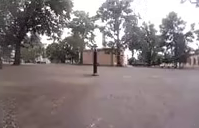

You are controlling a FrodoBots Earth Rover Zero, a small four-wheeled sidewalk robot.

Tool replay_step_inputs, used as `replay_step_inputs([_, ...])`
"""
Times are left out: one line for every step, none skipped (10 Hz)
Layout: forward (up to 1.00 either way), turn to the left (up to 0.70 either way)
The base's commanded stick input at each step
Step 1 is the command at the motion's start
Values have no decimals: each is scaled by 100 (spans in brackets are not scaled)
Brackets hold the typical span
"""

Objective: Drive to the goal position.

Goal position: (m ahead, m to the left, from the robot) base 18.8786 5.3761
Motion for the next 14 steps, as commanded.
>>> replay_step_inputs([60,15])
replay_step_inputs([60,15])
replay_step_inputs([60,15])
replay_step_inputs([60,15])
replay_step_inputs([60,15])
replay_step_inputs([60,15])
replay_step_inputs([60,15])
replay_step_inputs([60,15])
replay_step_inputs([60,15])
replay_step_inputs([60,15])
replay_step_inputs([60,15])
replay_step_inputs([60,15])
replay_step_inputs([60,15])
replay_step_inputs([60,15])
